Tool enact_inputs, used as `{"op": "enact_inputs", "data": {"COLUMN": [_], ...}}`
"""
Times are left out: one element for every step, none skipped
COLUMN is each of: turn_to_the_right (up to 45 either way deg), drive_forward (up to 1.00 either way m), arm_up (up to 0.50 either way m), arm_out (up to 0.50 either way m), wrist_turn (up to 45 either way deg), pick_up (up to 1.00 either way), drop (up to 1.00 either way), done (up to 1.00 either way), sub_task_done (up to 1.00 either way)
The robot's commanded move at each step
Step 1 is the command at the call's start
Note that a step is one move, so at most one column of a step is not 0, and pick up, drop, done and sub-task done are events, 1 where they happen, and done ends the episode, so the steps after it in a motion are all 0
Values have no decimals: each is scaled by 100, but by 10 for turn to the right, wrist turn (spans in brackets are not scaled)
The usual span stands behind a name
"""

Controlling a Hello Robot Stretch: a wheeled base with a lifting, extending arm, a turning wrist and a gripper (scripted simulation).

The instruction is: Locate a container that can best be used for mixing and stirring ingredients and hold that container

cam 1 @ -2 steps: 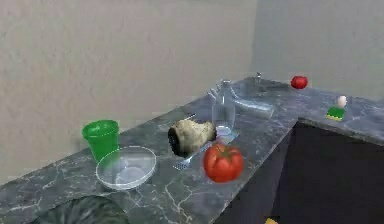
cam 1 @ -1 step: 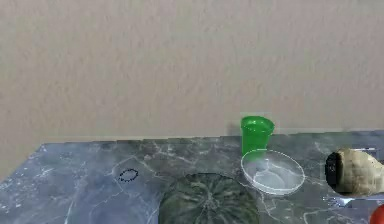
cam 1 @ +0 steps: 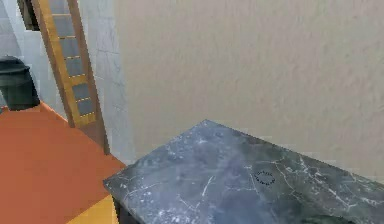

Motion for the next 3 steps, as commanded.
{"op": "enact_inputs", "data": {"turn_to_the_right": [-180,0,0], "drive_forward": [0,0,0], "arm_up": [0,50,38], "arm_out": [0,0,0], "wrist_turn": [0,0,0], "pick_up": [0,0,0], "drop": [0,0,0], "done": [0,0,0], "sub_task_done": [0,0,0]}}
